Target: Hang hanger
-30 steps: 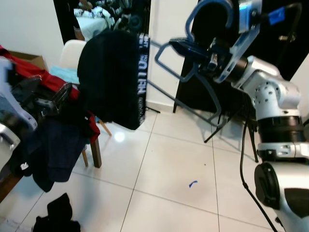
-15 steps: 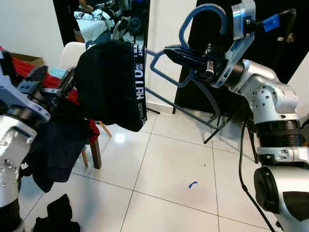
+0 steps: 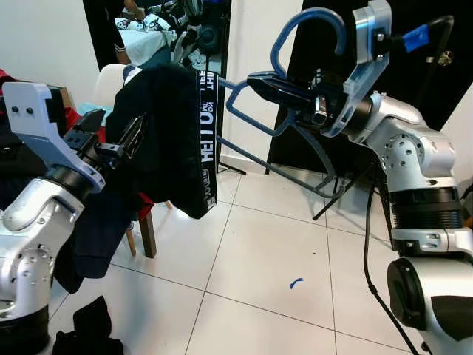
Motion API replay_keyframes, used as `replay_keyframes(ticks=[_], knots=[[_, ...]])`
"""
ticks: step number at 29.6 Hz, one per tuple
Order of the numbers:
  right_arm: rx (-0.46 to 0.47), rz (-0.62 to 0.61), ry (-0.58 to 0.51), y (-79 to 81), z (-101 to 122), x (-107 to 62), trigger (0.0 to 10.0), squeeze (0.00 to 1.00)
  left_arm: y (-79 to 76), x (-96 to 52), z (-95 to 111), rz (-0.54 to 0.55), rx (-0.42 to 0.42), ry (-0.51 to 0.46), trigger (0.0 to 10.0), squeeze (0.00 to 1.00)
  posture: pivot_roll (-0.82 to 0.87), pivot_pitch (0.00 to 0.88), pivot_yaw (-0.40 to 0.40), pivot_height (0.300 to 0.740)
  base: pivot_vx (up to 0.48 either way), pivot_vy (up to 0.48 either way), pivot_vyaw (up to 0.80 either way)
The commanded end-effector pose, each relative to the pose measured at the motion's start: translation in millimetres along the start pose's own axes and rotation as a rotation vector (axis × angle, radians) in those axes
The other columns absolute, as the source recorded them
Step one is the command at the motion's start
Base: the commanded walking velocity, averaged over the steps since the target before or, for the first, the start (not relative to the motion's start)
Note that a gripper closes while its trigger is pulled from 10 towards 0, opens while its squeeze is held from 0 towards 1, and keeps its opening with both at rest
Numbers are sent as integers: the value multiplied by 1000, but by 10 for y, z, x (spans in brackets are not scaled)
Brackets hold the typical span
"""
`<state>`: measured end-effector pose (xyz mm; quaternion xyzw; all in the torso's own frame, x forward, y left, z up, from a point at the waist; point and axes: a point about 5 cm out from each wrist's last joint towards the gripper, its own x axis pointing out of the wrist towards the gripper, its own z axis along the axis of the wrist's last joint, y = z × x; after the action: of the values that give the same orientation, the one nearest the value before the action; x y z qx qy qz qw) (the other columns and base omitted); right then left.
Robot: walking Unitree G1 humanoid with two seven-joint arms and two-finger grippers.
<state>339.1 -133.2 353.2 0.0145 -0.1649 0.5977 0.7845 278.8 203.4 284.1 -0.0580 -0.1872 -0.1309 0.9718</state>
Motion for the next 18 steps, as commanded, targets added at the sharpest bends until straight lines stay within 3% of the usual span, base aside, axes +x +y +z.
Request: replay_keyframes(ticks=[1,12,14,15,18], knots=[[-3,-5,-21,13,30,-3,10000,0,-27,12,-56,-9,-5,28,0,0,-19,0,-64,740,0,0,0],[2,-66,-5,-44,17,9,10000,0,-31,-16,-52,-15,66,46,0,0,-14,0,-67,740,0,0,0],[20,-161,51,-162,-66,14,10000,0,-38,-23,24,-23,181,44,0,0,-11,0,-71,740,0,0,0],[32,-212,74,-226,-106,6,10000,0,-68,-25,72,-47,277,45,0,0,-8,0,-73,740,0,0,0],[39,-242,86,-262,-129,-1,10000,0,-91,-27,100,-65,339,46,0,0,-8,0,-73,740,0,0,0]])
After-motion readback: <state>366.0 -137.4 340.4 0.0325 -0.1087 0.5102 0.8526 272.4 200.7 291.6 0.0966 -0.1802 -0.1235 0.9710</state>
